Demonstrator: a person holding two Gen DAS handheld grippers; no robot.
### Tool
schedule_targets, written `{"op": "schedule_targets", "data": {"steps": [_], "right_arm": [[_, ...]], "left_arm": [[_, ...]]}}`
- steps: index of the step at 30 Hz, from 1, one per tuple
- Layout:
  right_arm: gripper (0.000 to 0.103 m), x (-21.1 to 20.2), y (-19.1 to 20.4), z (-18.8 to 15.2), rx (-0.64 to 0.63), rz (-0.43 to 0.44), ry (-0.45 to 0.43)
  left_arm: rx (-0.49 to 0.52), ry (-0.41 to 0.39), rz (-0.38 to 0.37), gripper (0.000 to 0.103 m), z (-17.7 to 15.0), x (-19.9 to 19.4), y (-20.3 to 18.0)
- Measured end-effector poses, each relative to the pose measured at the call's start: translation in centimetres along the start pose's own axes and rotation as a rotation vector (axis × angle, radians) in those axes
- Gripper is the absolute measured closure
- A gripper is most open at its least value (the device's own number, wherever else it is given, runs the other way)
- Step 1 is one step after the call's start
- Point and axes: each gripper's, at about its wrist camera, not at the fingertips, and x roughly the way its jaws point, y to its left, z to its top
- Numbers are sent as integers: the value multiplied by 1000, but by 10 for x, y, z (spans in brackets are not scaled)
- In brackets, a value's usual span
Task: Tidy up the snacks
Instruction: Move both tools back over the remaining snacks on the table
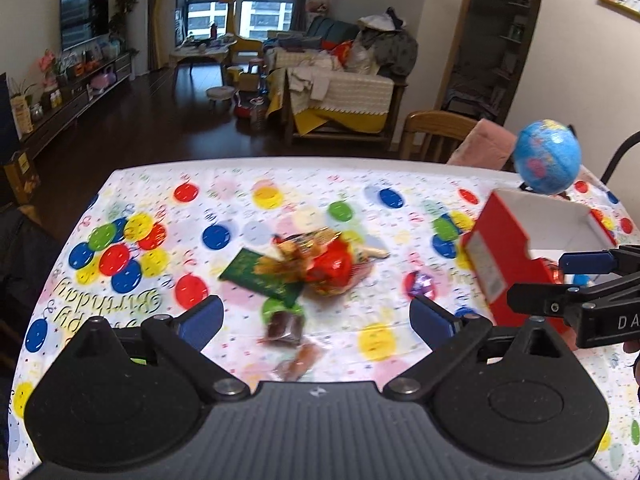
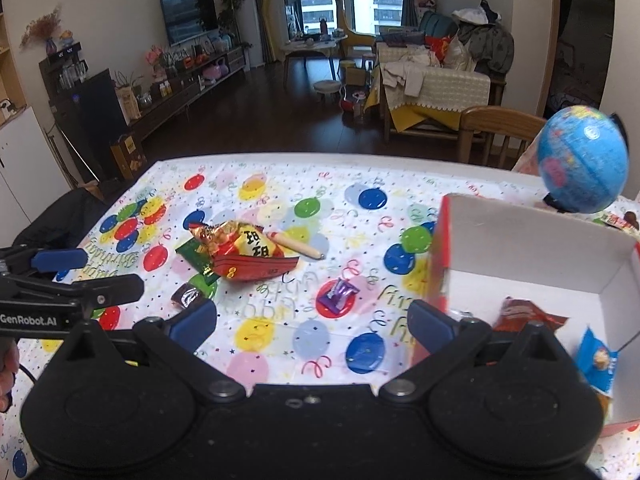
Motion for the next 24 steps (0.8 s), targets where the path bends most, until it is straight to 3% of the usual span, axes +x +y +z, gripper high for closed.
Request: {"op": "schedule_targets", "data": {"steps": [12, 22, 24], "right_arm": [[8, 67, 14, 11, 8, -15, 61], [29, 123, 4, 13, 57, -73, 124], [30, 132, 3, 13, 62, -84, 131]], "left_arm": [[-24, 49, 27, 3, -8, 49, 24], [-9, 65, 50, 4, -11, 83, 26], [-5, 70, 45, 9, -11, 89, 26]]}}
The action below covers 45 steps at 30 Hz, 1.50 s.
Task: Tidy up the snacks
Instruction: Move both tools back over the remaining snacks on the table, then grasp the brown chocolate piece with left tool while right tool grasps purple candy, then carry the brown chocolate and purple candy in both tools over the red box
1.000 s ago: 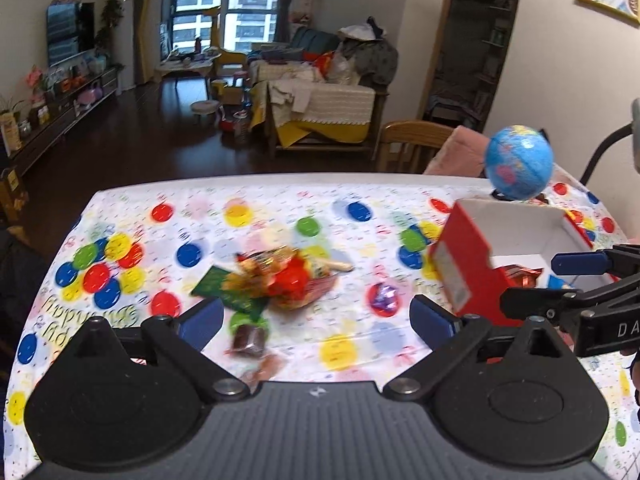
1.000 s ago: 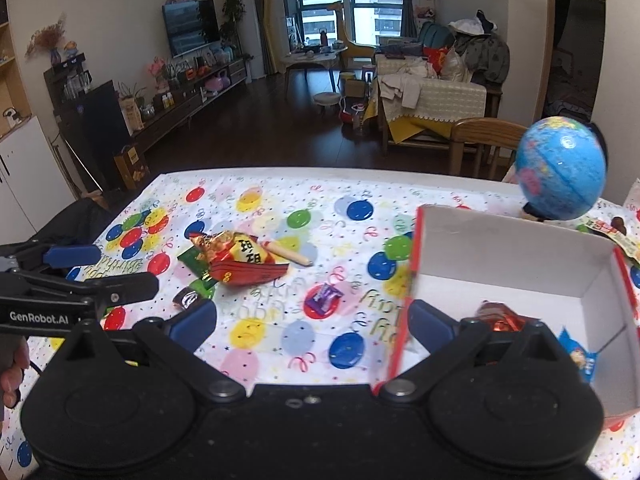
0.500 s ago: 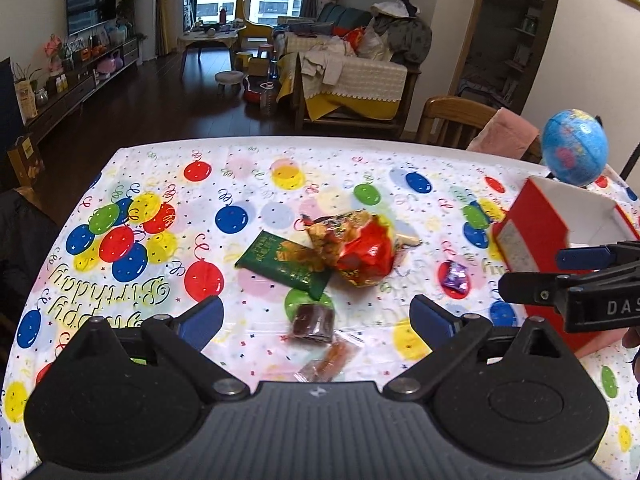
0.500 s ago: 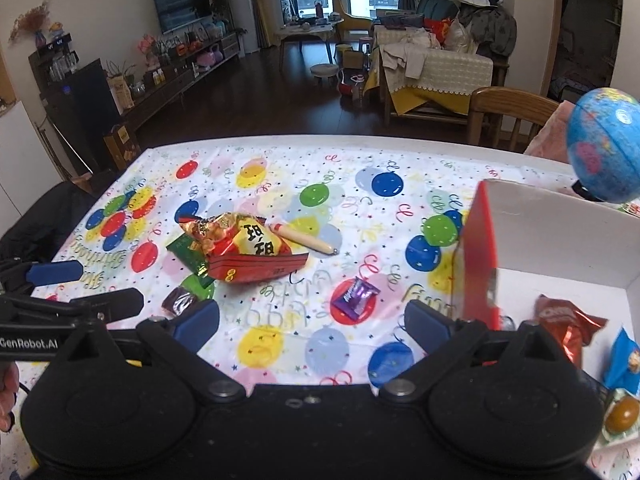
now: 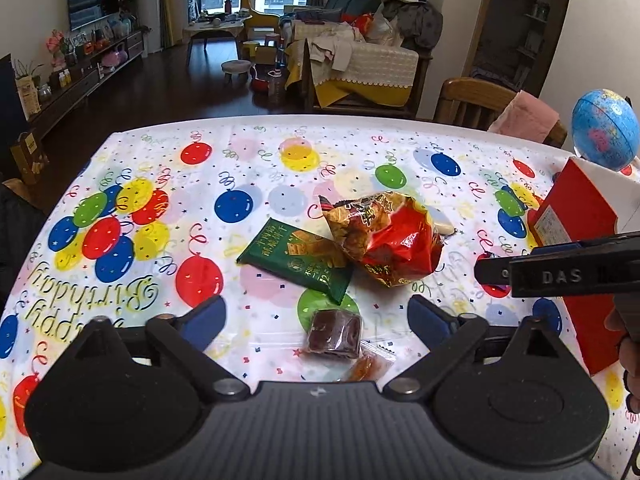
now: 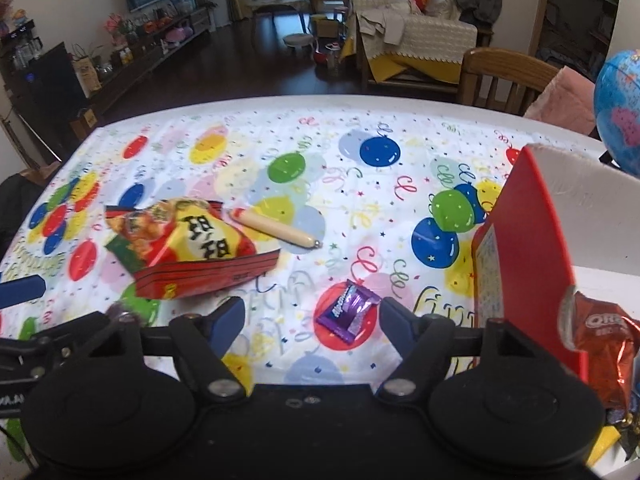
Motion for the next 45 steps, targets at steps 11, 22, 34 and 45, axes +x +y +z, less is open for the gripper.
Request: {"op": "schedule_targets", "data": {"steps": [11, 22, 34, 45], "right_arm": [[56, 25, -9, 0, 67, -43, 36], [80, 29, -12, 1, 88, -62, 26], [82, 12, -10, -2, 88, -45, 4], [82, -32, -11, -6, 101, -3, -38]], "left_arm": [[11, 39, -16, 45, -4, 20, -2], [5, 63, -26, 70, -7, 27, -5], [-11, 70, -27, 71, -8, 23, -5], [-11, 44, -25, 71, -3, 0, -7]]}}
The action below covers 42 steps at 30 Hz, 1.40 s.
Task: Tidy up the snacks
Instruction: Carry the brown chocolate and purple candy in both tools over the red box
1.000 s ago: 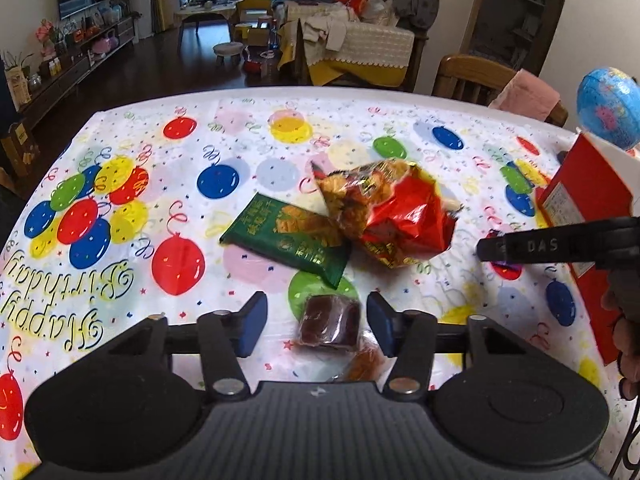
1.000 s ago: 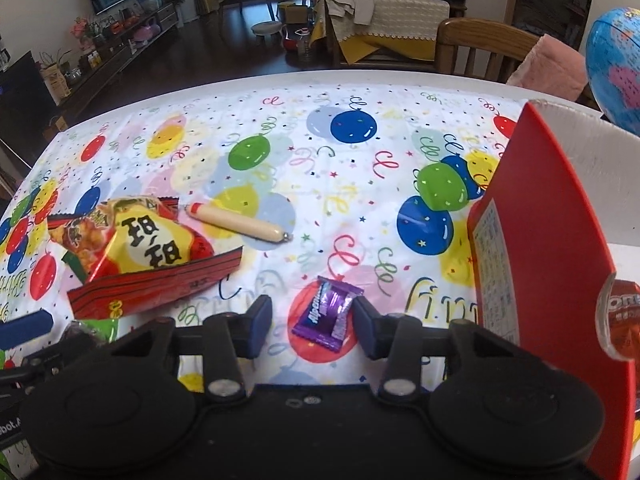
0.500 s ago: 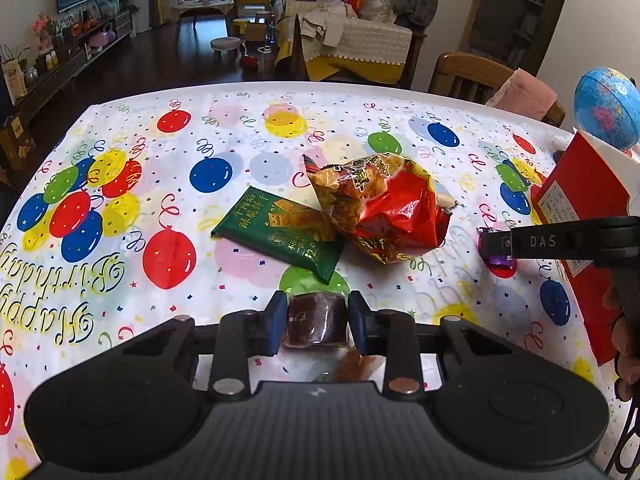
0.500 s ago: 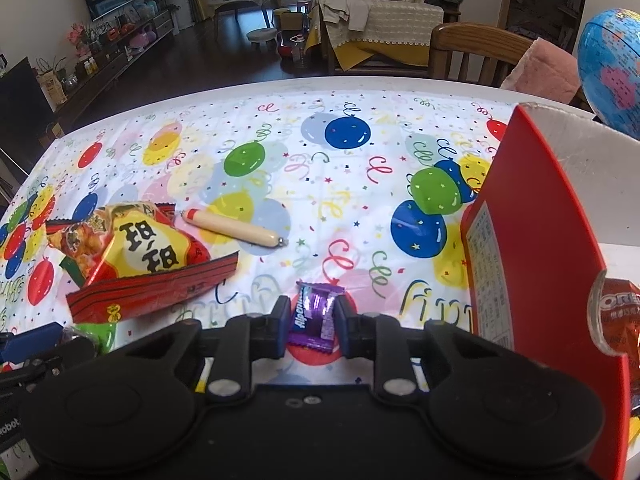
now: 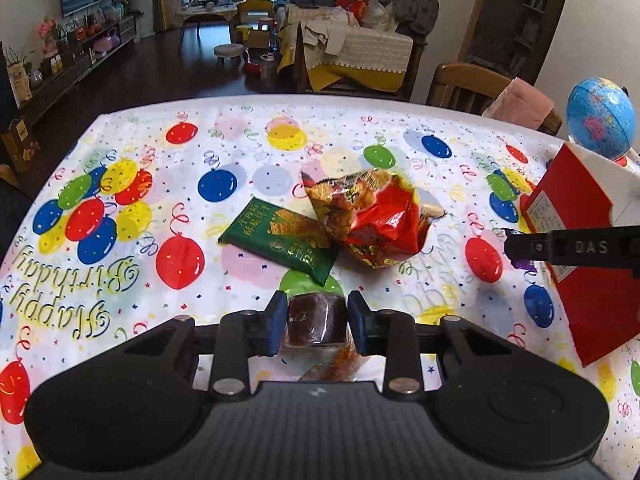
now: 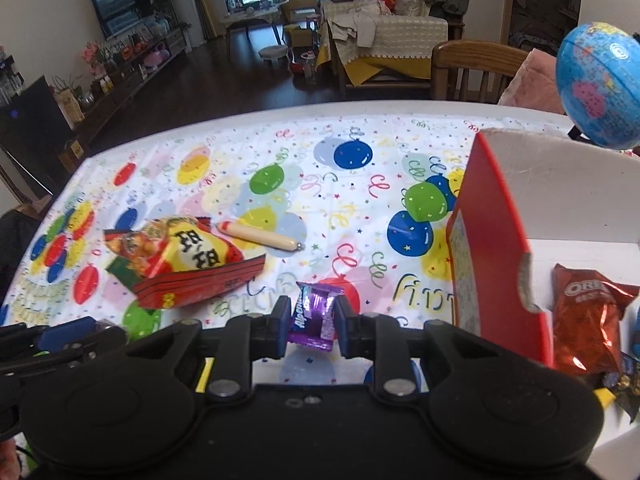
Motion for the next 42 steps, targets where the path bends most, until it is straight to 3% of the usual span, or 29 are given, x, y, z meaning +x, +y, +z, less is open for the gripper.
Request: {"op": "schedule_targets", "data": {"steps": [20, 42], "right_arm": [[82, -102, -12, -11, -25, 42, -91], [82, -175, -116, -34, 52, -25, -174]], "left_arm": [[56, -92, -83, 71, 9, -74, -54], [219, -148, -186, 71, 15, -105, -191]]}}
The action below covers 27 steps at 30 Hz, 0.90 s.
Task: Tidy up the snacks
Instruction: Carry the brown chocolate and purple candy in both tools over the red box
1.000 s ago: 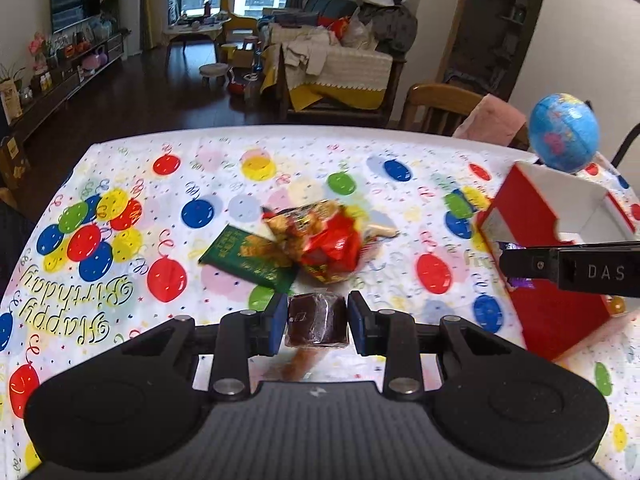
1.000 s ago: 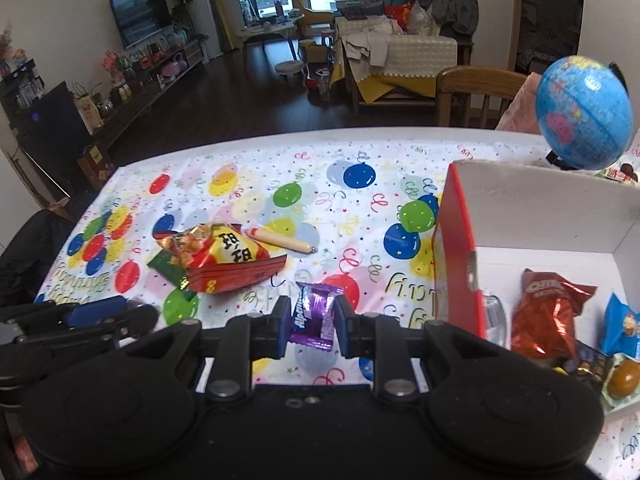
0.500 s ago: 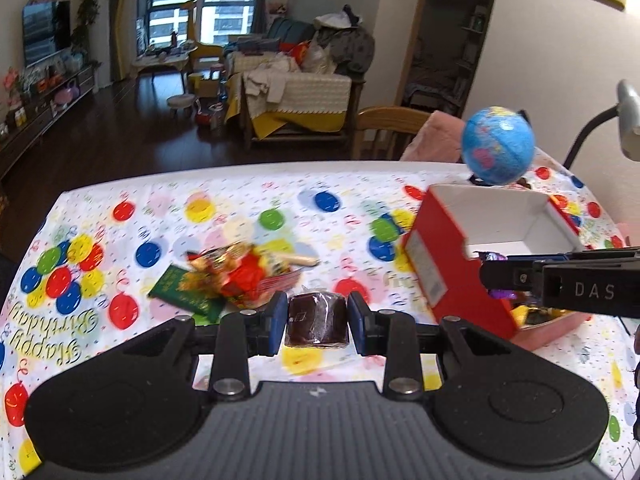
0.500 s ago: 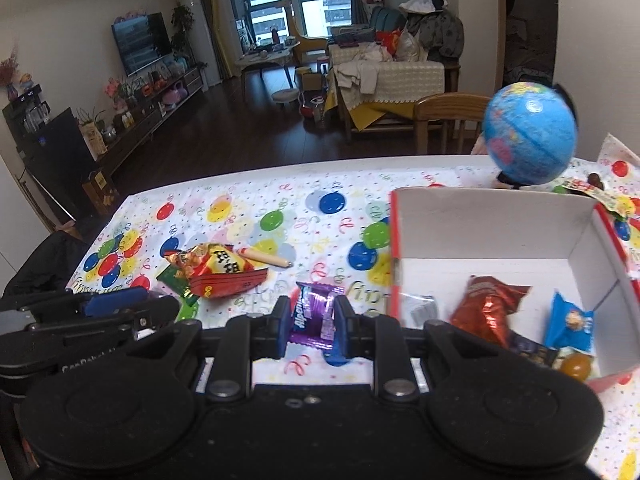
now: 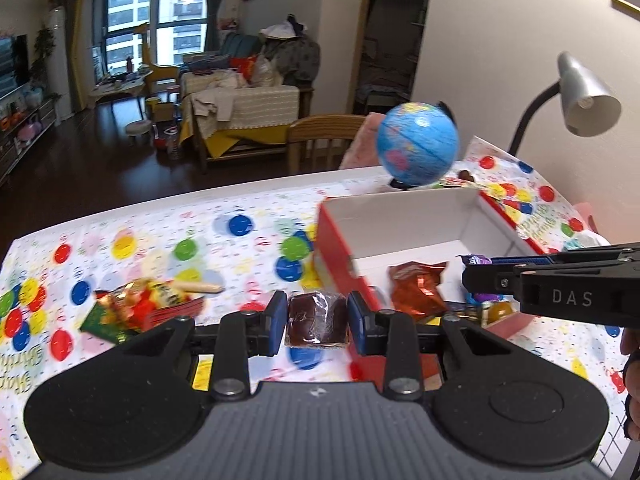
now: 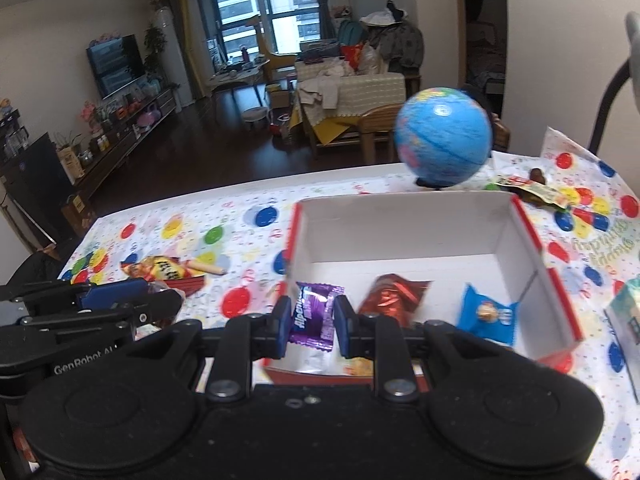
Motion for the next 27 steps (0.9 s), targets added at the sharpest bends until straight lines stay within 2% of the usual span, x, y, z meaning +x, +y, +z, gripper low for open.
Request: {"op": "schedule_targets", "data": {"steps": [16, 27], "right_arm": [[82, 10, -93, -5, 54, -87, 27], [82, 48, -137, -12, 90, -140, 112]], "left_arm": [[97, 51, -58, 71, 19, 52, -85], [124, 137, -32, 71, 19, 107, -108]]}}
